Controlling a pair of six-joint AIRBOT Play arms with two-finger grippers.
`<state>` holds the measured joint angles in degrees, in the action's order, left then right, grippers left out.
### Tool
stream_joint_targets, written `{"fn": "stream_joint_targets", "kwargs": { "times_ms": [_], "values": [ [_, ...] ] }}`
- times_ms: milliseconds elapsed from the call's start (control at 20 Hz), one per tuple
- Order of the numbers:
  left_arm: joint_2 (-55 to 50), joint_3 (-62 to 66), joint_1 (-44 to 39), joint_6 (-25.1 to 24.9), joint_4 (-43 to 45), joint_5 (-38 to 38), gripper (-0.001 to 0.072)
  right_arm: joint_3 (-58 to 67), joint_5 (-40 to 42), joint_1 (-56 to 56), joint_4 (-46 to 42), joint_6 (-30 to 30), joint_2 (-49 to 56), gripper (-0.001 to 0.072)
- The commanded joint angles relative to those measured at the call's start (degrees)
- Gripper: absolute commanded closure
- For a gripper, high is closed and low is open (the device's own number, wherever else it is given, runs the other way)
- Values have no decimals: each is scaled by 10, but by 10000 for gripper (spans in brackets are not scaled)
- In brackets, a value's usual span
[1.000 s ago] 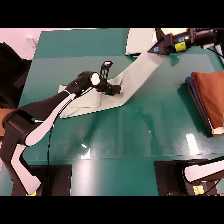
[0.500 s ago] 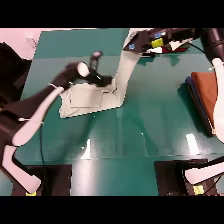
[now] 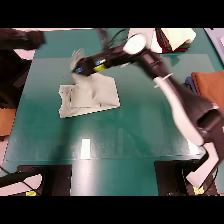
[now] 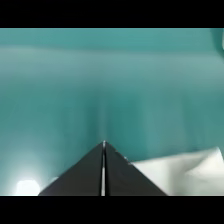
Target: Fold the shirts.
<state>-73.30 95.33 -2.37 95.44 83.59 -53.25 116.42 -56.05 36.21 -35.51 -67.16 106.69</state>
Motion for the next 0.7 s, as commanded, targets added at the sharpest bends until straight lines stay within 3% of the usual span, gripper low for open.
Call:
{"fn": "stream_joint_targets", "kwargs": {
  "times_ms": [0,100,200,350,500,550,600,650],
  "values": [
    [60,1,44,-2,19,-18,686,29,59,52,-3,32,47,302],
    [62,1,43,-17,12,-33,686,-24,43,25,-7,32,10,317],
    [61,1,30,-30,9,-43,687,-91,24,-22,-34,31,-39,389],
    [57,1,-9,-30,9,-38,686,-202,-3,-113,-74,26,-104,390],
    [56,1,-50,-30,9,-15,686,-297,-44,-214,-111,-40,-129,382],
    [56,1,-59,-30,9,-8,686,-321,-51,-241,-107,-44,-129,324],
    [56,1,-68,-30,9,-1,686,-347,-50,-263,-102,-45,-129,207],
    [56,1,-70,-30,6,2,686,-367,-42,-276,-93,-45,-129,181]
  ]
}}
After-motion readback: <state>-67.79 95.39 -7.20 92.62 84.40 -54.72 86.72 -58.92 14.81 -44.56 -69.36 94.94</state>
